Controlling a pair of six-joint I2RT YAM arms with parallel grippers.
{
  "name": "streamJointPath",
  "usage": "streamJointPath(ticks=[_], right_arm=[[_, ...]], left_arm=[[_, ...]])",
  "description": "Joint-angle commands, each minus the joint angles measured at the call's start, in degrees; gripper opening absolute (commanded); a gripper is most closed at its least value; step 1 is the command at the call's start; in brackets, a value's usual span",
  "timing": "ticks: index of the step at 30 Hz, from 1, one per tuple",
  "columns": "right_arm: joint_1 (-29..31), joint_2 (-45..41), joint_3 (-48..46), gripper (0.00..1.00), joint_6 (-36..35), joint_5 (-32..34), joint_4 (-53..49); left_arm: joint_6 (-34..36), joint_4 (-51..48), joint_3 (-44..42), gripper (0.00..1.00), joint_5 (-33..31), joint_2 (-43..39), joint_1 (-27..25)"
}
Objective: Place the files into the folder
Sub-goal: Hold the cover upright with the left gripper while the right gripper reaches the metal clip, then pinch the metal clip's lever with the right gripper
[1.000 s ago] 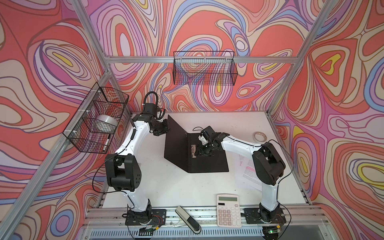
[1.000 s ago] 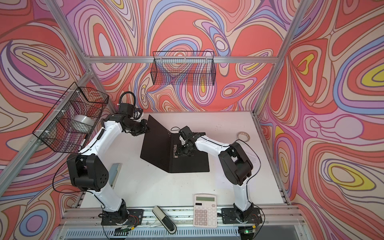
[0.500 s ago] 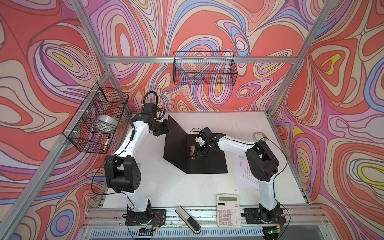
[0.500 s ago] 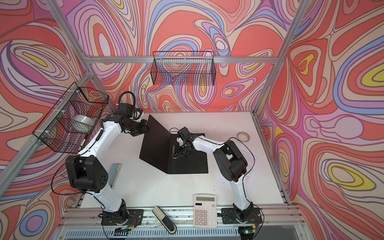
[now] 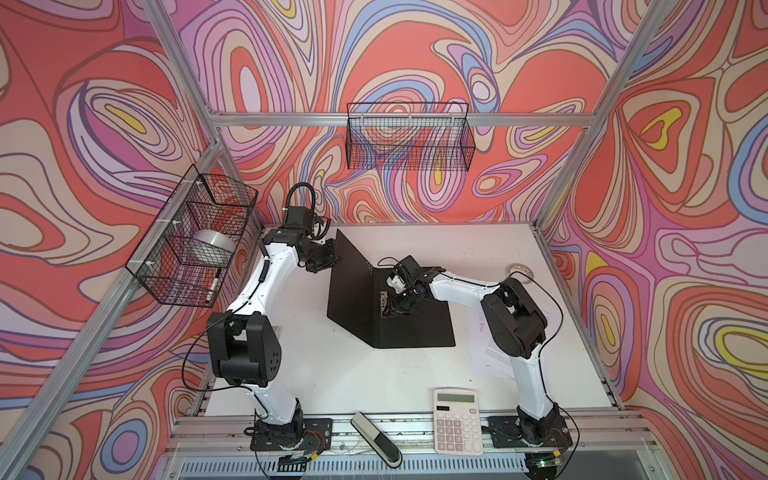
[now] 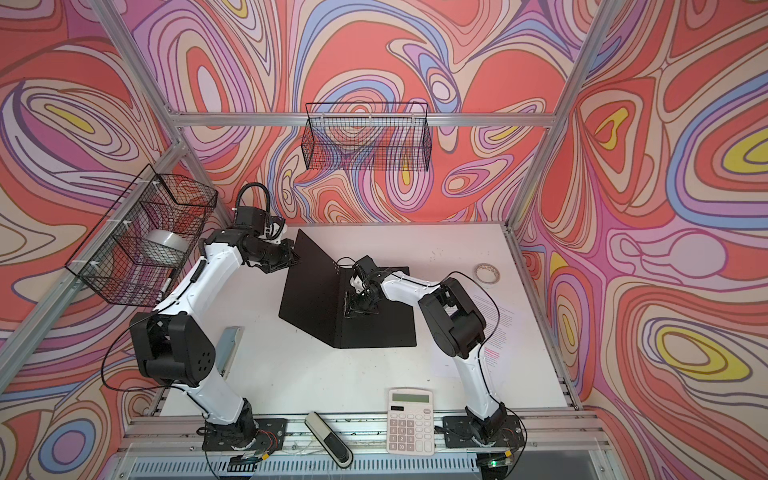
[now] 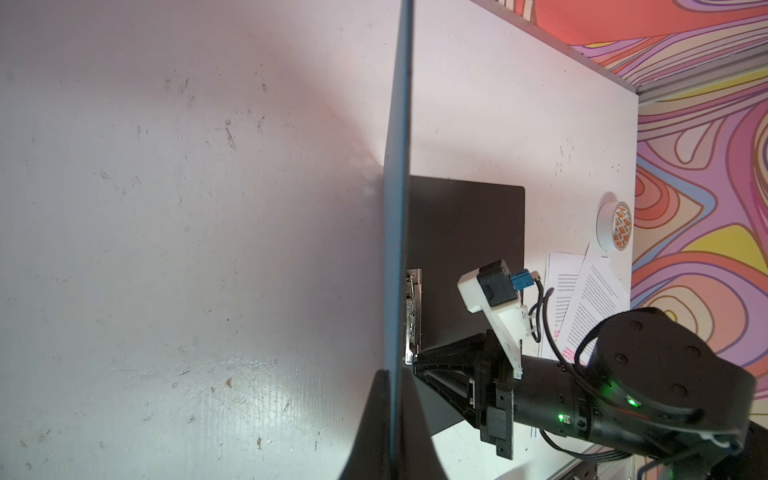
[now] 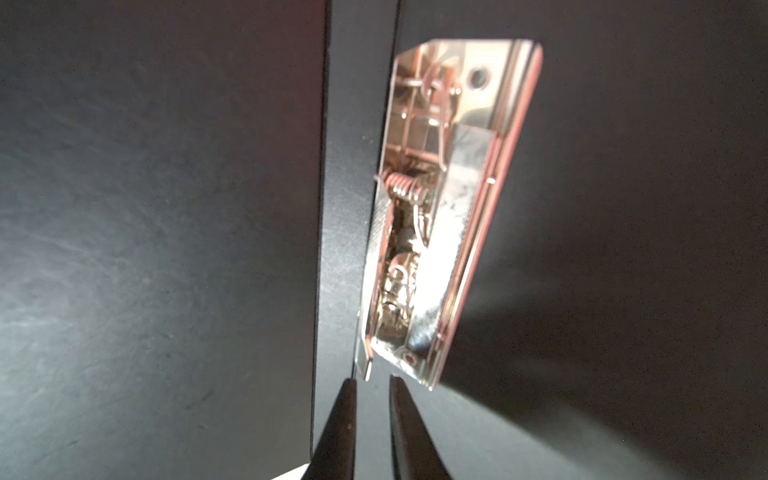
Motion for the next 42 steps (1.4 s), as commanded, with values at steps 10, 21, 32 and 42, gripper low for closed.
streamJointPath(ticks=[10, 21, 32, 42], right_arm=[[0.4, 2.4, 2.1, 0.16, -0.4, -0.7, 0.7], [0.4, 3.3, 2.4, 0.11, -0.4, -0.5, 0.1], [0.4, 3.7, 2.3, 0.11, -0.5, -0.3, -0.6], [0.4, 2.6, 1.7, 0.14, -0.5, 0.3, 0.1]], left_arm=[[-0.9, -0.6, -0.5, 0.00, 2.5, -2.3, 0.3], [-0.4, -0.9, -0.5, 0.00, 2.2, -2.8, 0.3], [0.0, -1.3, 0.1, 0.00, 1.5, -3.0, 0.3], [0.3, -1.7, 0.3, 0.00, 1.2, -2.9, 0.3]])
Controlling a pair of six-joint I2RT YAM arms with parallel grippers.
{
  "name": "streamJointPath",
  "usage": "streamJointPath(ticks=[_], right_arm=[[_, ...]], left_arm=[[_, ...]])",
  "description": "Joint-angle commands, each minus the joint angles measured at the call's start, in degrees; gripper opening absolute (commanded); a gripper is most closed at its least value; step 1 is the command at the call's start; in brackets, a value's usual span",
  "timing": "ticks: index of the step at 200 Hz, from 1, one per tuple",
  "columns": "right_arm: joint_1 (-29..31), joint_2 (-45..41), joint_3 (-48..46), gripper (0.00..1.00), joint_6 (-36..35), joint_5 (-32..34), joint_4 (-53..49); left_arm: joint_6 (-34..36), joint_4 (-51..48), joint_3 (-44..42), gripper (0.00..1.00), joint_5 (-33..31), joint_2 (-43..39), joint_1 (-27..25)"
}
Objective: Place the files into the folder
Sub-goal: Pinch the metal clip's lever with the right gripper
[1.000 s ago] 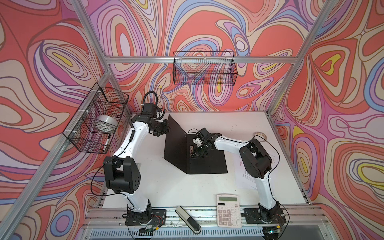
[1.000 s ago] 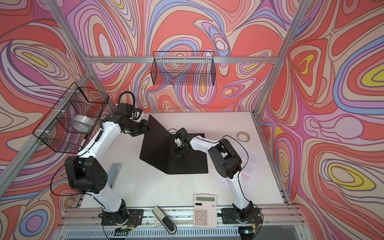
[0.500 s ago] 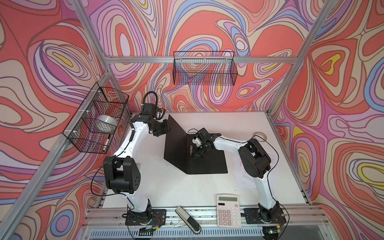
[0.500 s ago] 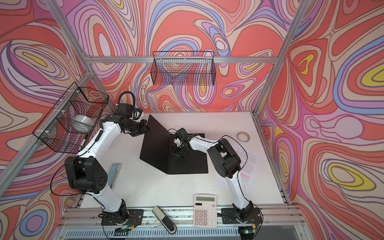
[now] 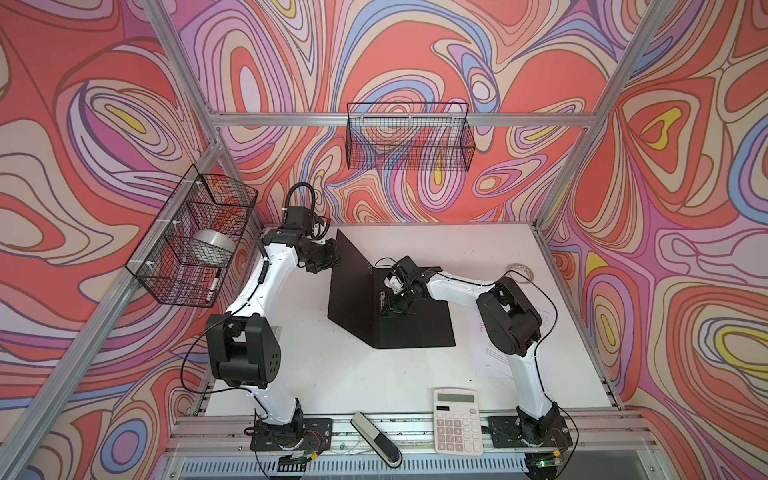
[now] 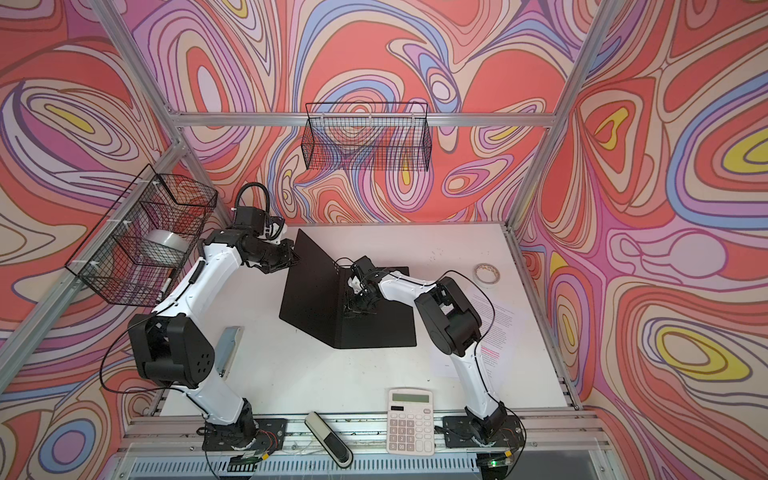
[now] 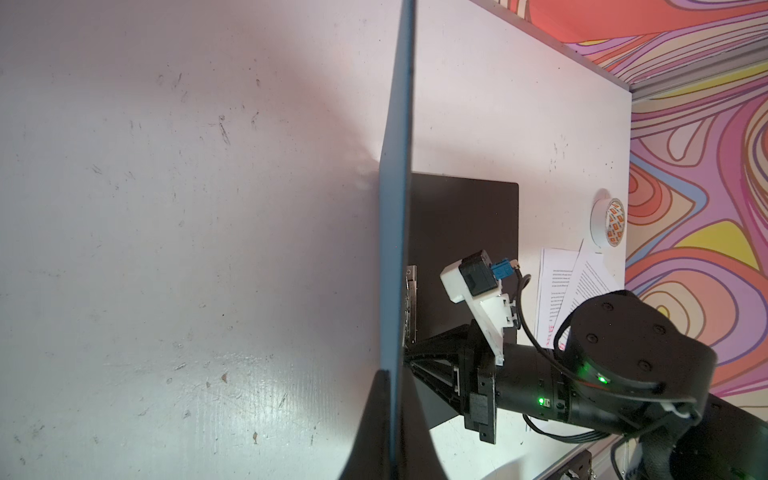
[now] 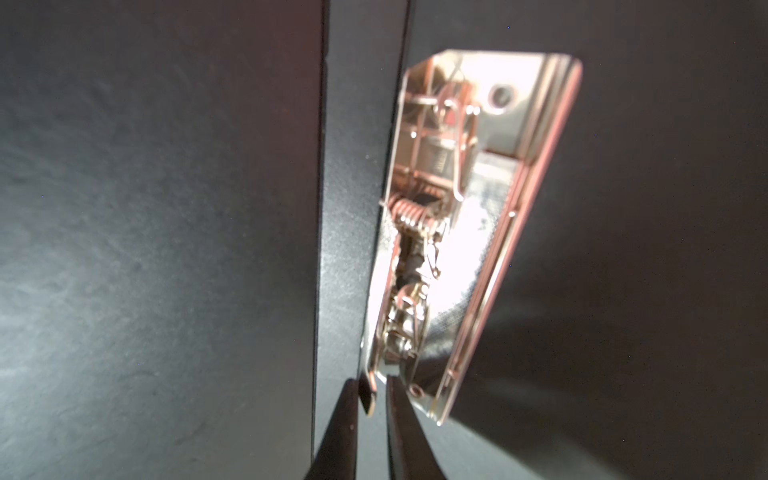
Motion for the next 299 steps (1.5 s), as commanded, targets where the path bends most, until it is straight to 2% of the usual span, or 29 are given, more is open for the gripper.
streamJointPath(ticks=[1, 207, 299], right_arm=[[0.2, 0.3, -0.2, 0.14, -0.2, 1.2, -0.1], [0.3, -3.8, -2.0, 0.15, 1.5, 0.5, 2.6], [0.3, -1.8, -2.2, 0.13, 1.5, 0.0, 3.0]], left_arm=[[0.4, -1.2, 0.4, 0.00, 0.7, -2.2, 0.3], [0.7, -1.3, 0.6, 0.00, -0.2, -2.0, 0.3], [0.7, -1.5, 0.4, 0.00, 0.2, -2.0, 0.3]])
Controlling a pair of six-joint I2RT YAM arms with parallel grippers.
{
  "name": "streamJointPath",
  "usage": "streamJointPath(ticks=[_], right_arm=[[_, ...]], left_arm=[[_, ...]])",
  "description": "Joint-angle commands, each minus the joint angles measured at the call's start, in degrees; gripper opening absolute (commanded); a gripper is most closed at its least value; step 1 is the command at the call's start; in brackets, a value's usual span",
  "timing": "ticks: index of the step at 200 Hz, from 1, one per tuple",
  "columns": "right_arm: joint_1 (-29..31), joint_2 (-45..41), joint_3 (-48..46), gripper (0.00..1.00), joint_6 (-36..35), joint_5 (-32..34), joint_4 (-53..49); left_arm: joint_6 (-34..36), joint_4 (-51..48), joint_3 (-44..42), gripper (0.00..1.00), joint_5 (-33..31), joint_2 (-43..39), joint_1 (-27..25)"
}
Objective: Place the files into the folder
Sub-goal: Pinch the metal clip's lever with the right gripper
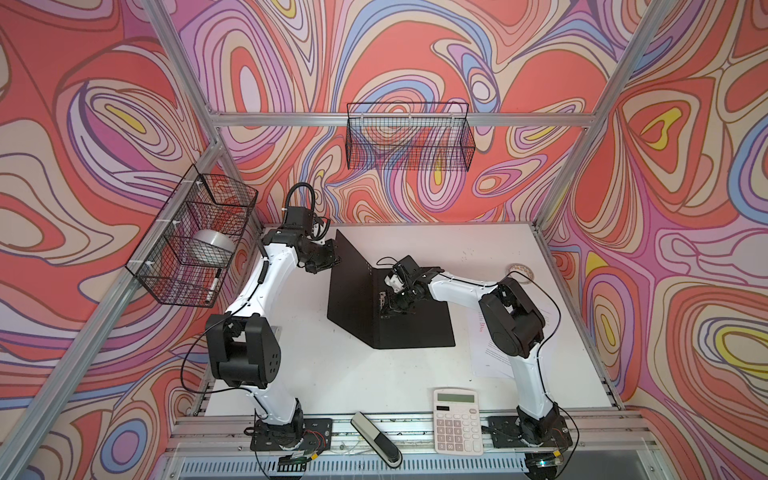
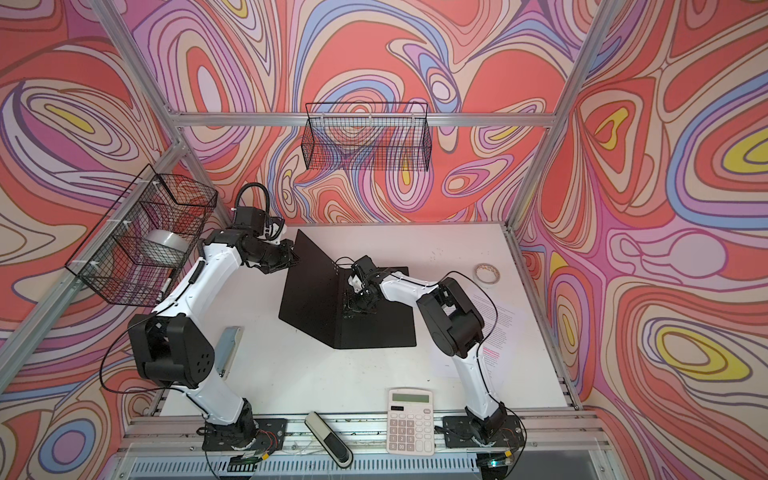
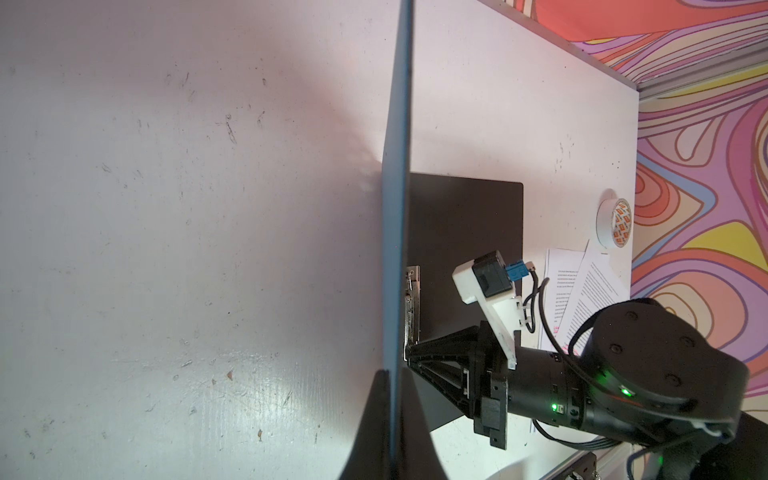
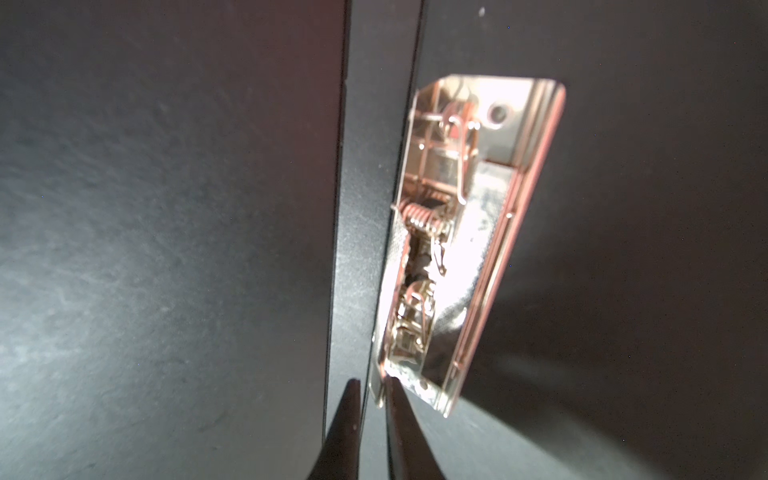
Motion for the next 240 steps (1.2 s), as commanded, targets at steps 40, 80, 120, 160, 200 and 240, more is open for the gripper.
streamJointPath(ticks=[40, 80, 120, 160, 200, 240], right_arm=[[0.1, 1.1, -0.1, 0.13, -0.6, 0.1, -0.7], [0.2, 2.3, 0.0, 0.13, -0.9, 0.2, -1.0], [0.2, 2.6, 0.3, 0.09, -1.2, 0.7, -1.7], [0.1, 2.7, 0.5, 0.03, -1.7, 1.1, -2.9], [0.1, 3.0, -0.4, 0.00, -1.7, 0.8, -2.3], [-0.1, 3.7, -1.5, 0.00, -1.4, 0.8, -1.5]], left_arm=[[0.5, -1.2, 0.8, 0.00, 1.0, -2.0, 0.3], [0.4, -1.2, 0.9, 0.00, 1.1, -2.0, 0.3], [0.4, -1.5, 1.1, 0.00, 0.9, -1.8, 0.4], [0.7, -1.9, 2.0, 0.00, 0.5, -1.5, 0.5], [0.8, -2.1, 2.7, 0.00, 0.5, -1.4, 0.6], [1.1, -2.2, 2.8, 0.00, 0.5, -1.4, 0.8]])
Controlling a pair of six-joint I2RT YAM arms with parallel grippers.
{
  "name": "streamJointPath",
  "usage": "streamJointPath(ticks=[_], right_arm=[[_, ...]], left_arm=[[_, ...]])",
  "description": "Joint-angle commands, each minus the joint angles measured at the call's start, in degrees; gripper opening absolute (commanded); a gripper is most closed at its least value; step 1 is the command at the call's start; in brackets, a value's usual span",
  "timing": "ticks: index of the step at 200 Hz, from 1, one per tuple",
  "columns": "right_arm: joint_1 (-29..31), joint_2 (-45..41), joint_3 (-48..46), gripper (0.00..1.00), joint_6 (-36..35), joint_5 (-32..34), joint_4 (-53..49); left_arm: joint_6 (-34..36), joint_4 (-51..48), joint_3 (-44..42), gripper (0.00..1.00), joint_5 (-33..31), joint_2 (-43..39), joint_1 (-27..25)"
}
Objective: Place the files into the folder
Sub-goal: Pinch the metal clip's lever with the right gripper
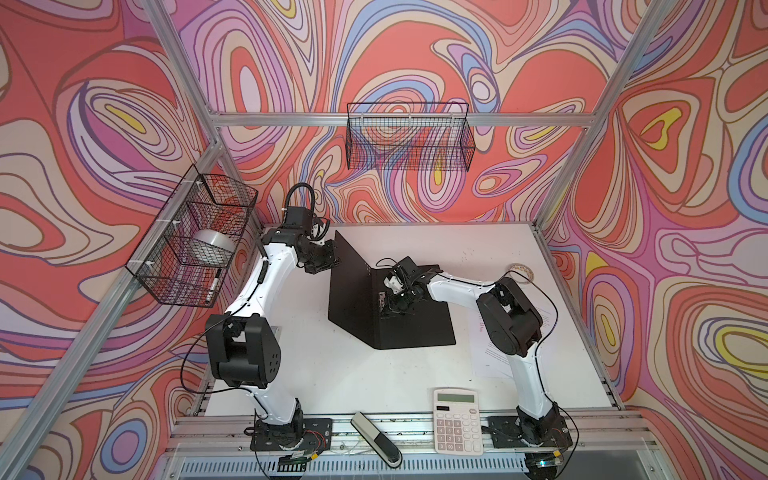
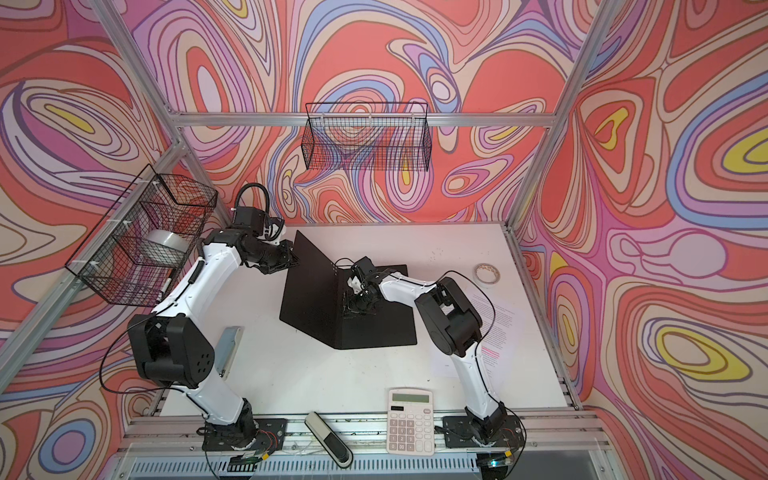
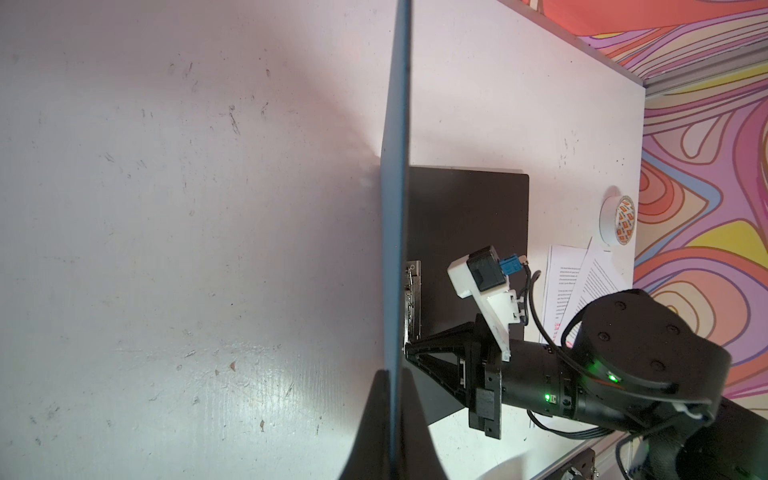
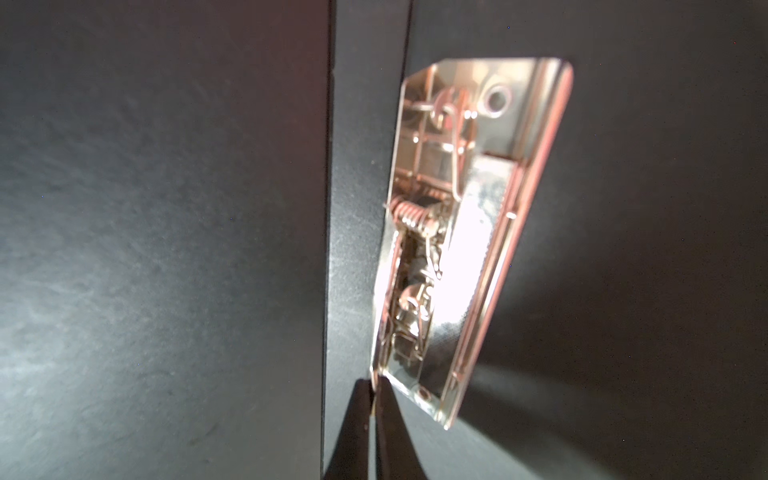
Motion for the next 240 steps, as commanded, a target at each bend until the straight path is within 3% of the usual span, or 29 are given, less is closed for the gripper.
streamJointPath(ticks=[1, 240], right_arm=[[-0.1, 2.5, -1.8, 0.00, -0.8, 1.9, -1.6], [-1.9, 4.3, -4.7, 0.00, -1.9, 7.5, -2.7]], left_arm=[[0.9, -0.8, 2.5, 0.00, 0.6, -1.4, 0.6], [1.6, -1.1, 3.4, 0.00, 0.4, -2.3, 1.0]])
